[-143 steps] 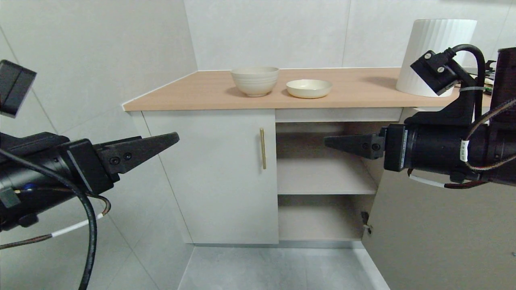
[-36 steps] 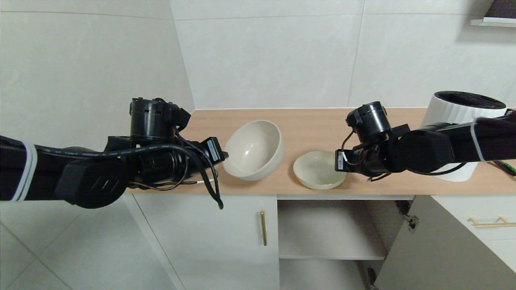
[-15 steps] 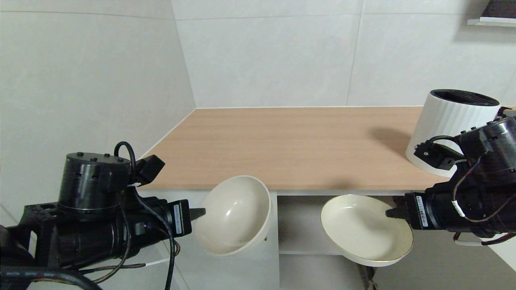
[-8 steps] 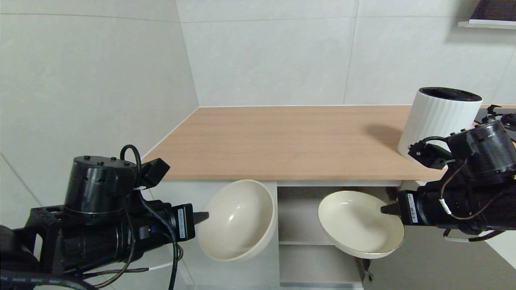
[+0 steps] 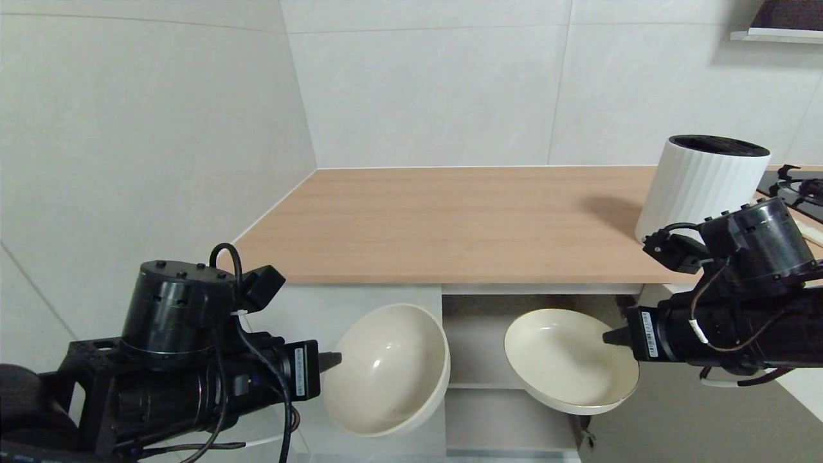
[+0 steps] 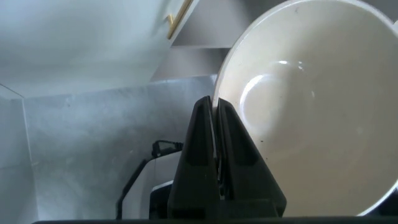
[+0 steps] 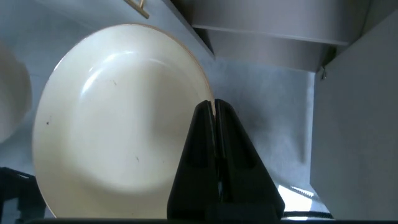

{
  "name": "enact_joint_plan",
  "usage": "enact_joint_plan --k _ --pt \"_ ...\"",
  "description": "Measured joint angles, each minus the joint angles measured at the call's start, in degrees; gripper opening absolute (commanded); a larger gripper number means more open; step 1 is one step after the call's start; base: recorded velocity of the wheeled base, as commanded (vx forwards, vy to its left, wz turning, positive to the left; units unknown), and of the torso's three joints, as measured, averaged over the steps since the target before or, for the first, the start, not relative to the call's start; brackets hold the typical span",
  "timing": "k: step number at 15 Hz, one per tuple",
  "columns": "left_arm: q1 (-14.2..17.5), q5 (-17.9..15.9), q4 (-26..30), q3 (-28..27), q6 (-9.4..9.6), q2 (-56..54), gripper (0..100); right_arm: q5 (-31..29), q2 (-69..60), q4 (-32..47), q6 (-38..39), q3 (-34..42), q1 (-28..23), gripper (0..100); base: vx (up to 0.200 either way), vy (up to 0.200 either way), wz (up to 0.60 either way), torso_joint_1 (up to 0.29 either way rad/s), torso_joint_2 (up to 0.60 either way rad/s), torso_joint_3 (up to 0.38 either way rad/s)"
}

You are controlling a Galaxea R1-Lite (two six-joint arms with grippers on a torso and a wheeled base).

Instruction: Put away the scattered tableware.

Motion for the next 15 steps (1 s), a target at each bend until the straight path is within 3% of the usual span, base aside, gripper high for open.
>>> enact_joint_plan --k 6,15 --pt "-0.2 0.0 0.0 0.2 -0.02 0.5 0 -0.1 1.2 -5.5 -0.2 2.4 0.0 0 0.0 0.0 0.0 -0.176 0.46 0.277" --pt "-0.1 0.0 0.0 0.2 -0.02 1.3 0 -1.0 2.8 -7.2 -0.2 3.4 0.0 0 0.0 0.0 0.0 -0.134 0.45 0.323"
